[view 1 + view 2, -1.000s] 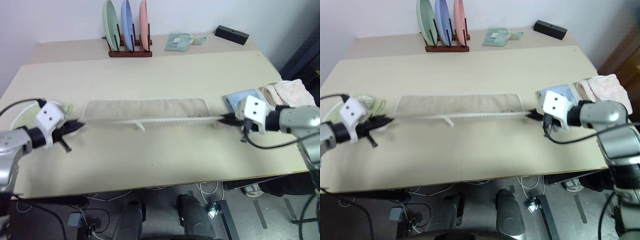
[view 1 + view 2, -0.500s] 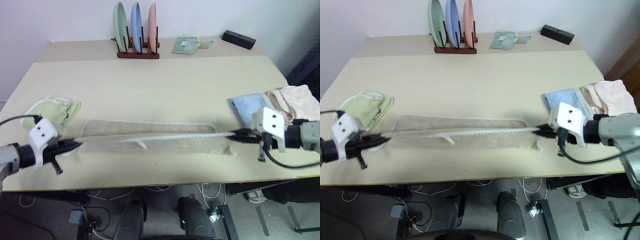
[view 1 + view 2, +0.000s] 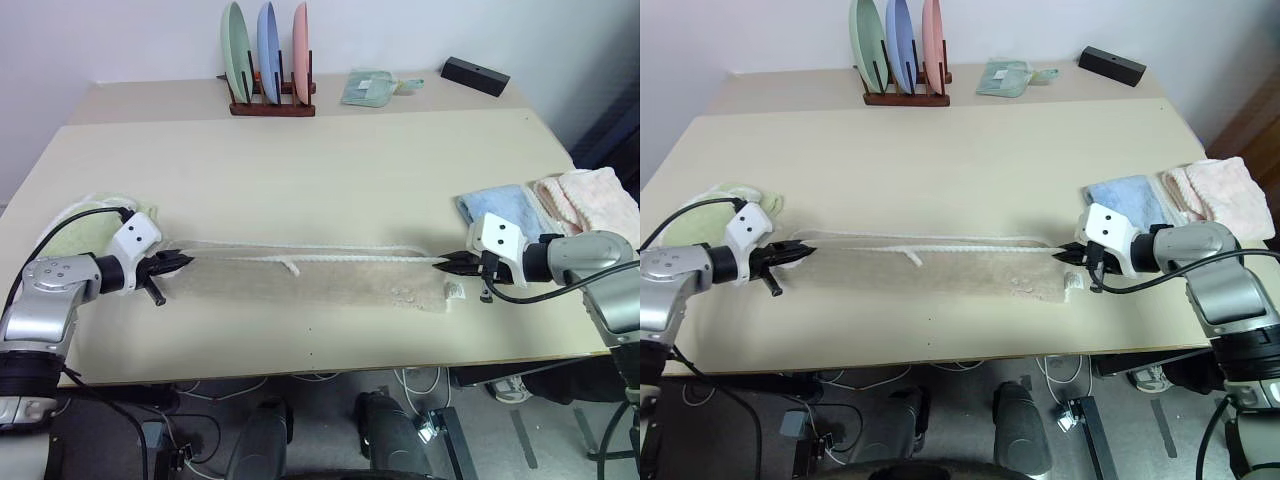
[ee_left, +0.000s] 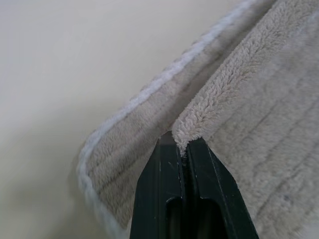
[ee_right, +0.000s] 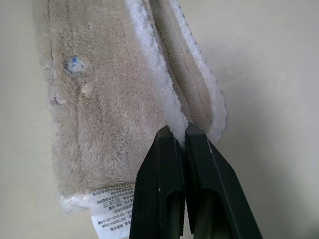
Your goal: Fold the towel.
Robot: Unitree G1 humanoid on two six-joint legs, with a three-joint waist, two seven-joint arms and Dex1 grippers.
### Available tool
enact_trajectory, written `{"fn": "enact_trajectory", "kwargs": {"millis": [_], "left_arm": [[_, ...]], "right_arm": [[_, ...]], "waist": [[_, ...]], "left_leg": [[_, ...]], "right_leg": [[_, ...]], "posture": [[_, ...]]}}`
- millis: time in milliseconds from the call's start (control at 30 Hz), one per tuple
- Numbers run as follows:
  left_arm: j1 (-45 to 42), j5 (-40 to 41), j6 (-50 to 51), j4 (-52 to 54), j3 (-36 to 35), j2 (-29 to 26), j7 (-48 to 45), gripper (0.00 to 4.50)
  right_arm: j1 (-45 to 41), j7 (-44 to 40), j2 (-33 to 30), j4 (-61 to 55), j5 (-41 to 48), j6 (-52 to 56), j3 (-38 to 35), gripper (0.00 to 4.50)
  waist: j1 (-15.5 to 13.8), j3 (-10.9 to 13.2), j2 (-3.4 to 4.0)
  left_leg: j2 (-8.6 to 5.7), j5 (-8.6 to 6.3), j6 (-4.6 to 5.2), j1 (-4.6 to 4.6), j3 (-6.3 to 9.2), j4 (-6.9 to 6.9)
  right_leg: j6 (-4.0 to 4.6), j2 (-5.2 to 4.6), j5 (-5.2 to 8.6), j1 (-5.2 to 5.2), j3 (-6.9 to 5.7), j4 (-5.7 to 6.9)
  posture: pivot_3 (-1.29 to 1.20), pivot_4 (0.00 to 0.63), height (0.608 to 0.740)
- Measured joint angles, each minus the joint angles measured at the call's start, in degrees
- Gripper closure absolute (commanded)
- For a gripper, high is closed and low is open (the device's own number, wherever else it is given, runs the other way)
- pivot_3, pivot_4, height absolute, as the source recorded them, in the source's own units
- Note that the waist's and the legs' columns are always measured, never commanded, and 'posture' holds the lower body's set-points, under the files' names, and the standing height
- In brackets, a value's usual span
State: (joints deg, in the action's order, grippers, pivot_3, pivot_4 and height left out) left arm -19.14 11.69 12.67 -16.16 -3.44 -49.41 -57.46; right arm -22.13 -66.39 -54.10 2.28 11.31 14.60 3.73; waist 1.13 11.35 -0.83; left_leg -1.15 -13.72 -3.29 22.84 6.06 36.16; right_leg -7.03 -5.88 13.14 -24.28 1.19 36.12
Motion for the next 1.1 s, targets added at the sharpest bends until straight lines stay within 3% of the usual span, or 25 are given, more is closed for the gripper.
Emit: {"fn": "enact_trajectory", "kwargs": {"millis": [233, 300, 333, 400, 500, 667, 867, 967, 1067, 1100], "left_arm": [[-2.31, -1.03, -0.78, -3.49, 1.18, 0.78, -1.26, 4.50], [-3.29, -0.88, -0.22, -4.38, 1.28, 1.14, -2.06, 3.90], [-3.58, -0.83, 0.08, -4.68, 1.29, 1.16, -2.28, 3.59], [-3.98, -0.79, 0.45, -5.44, 1.09, 1.21, -1.94, 2.61], [-4.73, -1.31, -0.41, -6.82, 0.55, 1.67, 0.84, 1.10], [-6.31, -1.35, -2.08, -8.59, -1.85, 5.31, 8.12, 1.10], [-10.50, -3.23, -2.98, -13.09, -7.33, 10.46, 25.89, 1.10], [-8.01, -0.74, -1.48, -9.09, -8.44, 13.38, 25.98, 1.10], [-4.99, 0.49, -0.03, -5.80, -8.43, 14.64, 25.04, 1.05], [-4.37, 1.26, 0.61, -4.46, -8.72, 14.74, 24.94, 1.05]], "right_arm": [[-0.20, 0.60, 1.60, 2.21, -0.99, -0.39, 0.10, 4.44], [-0.85, 0.92, 2.43, 3.34, -1.14, -0.27, 0.10, 4.50], [-1.17, 1.09, 2.71, 3.75, -1.14, -0.12, 0.10, 4.21], [-1.58, 1.46, 2.97, 4.22, -1.17, 0.41, 0.10, 3.57], [-1.66, 2.63, 2.99, 4.69, -1.84, 0.20, 0.10, 2.15], [-1.89, 6.87, 3.17, 5.89, -3.73, -1.38, -0.35, 2.15], [-2.04, 14.01, 3.53, 6.81, -5.50, -1.99, -3.44, 2.15], [0.62, 14.56, 3.27, 3.69, -5.02, -0.85, -5.82, 2.15], [5.41, 13.51, 2.60, -1.72, -1.66, 3.44, -9.12, 1.30], [7.64, 12.65, 2.31, -4.51, 0.94, 6.62, -11.29, 0.83]], "waist": [[-0.05, 0.00, 0.00], [-0.04, 0.00, 0.00], [-0.04, 0.00, 0.00], [-0.03, 0.00, 0.00], [-0.10, 0.00, 0.00], [-0.16, 0.00, 0.00], [-0.17, -0.01, -0.02], [-0.20, -0.02, -0.02], [-0.24, -0.01, -0.02], [-0.30, -0.01, -0.02]], "left_leg": [[0.00, 0.00, 0.00, 0.00, 0.00, 0.02], [0.00, 0.01, 0.00, 0.00, 0.01, 0.03], [0.00, 0.01, 0.00, -0.01, 0.01, 0.03], [0.00, 0.01, 0.00, -0.01, 0.01, 0.02], [0.00, 0.00, 0.00, -0.01, 0.01, 0.02], [-0.01, 0.01, 0.00, 0.00, 0.02, 0.04], [-0.02, 0.01, -0.01, 0.00, 0.04, 0.05], [-0.02, 0.01, -0.02, 0.01, 0.04, 0.02], [-0.02, 0.01, -0.02, 0.02, 0.05, 0.05], [-0.02, 0.01, -0.02, 0.02, 0.07, 0.05]], "right_leg": [[-0.01, 0.00, 0.00, 0.01, 0.00, 0.02], [-0.01, 0.00, 0.00, 0.00, -0.01, 0.04], [-0.01, 0.00, 0.00, 0.01, 0.00, 0.04], [-0.01, 0.00, 0.00, 0.01, 0.00, 0.03], [-0.01, 0.00, -0.01, 0.01, -0.01, 0.03], [-0.03, 0.00, -0.02, 0.01, 0.00, 0.03], [-0.08, -0.01, -0.05, 0.01, 0.00, 0.04], [-0.08, -0.01, -0.05, 0.01, 0.00, 0.03], [-0.08, 0.00, -0.06, 0.01, -0.01, 0.05], [-0.08, 0.00, -0.06, 0.02, -0.01, 0.06]], "posture": [[0.00, 0.150, 0.740], [0.00, 0.150, 0.740], [0.00, 0.150, 0.740], [0.00, 0.150, 0.740], [0.00, 0.150, 0.740], [0.00, 0.150, 0.740], [0.00, 0.150, 0.740], [0.00, 0.150, 0.740], [0.00, 0.150, 0.740], [0.00, 0.150, 0.740]]}}
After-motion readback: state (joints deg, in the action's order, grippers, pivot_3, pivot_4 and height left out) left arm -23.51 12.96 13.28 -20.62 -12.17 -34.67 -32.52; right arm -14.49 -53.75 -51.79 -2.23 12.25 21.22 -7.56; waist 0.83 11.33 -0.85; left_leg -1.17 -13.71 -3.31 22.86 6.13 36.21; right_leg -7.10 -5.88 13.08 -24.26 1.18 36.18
